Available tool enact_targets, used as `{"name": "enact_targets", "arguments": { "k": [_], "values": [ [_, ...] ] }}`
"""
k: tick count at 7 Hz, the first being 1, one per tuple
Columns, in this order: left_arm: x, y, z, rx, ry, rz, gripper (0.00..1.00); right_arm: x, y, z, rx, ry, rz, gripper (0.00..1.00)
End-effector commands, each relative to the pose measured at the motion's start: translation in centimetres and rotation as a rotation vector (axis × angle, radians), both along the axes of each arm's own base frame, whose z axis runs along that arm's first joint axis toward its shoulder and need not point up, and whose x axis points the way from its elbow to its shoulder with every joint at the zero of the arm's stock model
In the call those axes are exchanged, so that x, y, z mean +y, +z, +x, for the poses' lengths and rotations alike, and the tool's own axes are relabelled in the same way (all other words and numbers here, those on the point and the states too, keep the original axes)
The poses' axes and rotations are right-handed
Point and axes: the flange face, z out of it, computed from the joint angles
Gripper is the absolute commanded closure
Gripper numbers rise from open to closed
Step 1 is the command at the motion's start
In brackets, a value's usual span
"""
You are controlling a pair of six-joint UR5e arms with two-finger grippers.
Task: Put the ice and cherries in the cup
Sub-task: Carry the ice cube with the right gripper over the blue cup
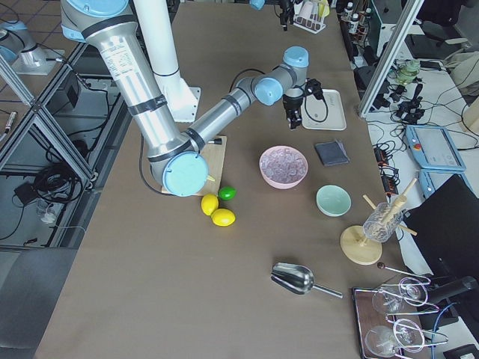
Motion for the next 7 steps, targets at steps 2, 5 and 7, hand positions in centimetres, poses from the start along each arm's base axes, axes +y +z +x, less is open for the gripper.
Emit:
{"name": "enact_targets", "arguments": {
  "k": [2,5,7],
  "values": [
    [-0.3,0.5,0.1,-0.004,0.000,-0.010,0.03,-0.1,-16.3,-16.7,-0.017,0.150,-0.088,1.00],
    [-1.0,1.1,0.6,-0.020,-0.006,-0.014,0.03,4.8,-23.0,-26.4,-0.006,0.219,-0.094,1.00],
    [-1.0,0.5,1.8,-0.019,0.007,-0.008,0.02,5.7,-20.0,-28.1,-0.003,0.210,-0.080,1.00]
  ]
}}
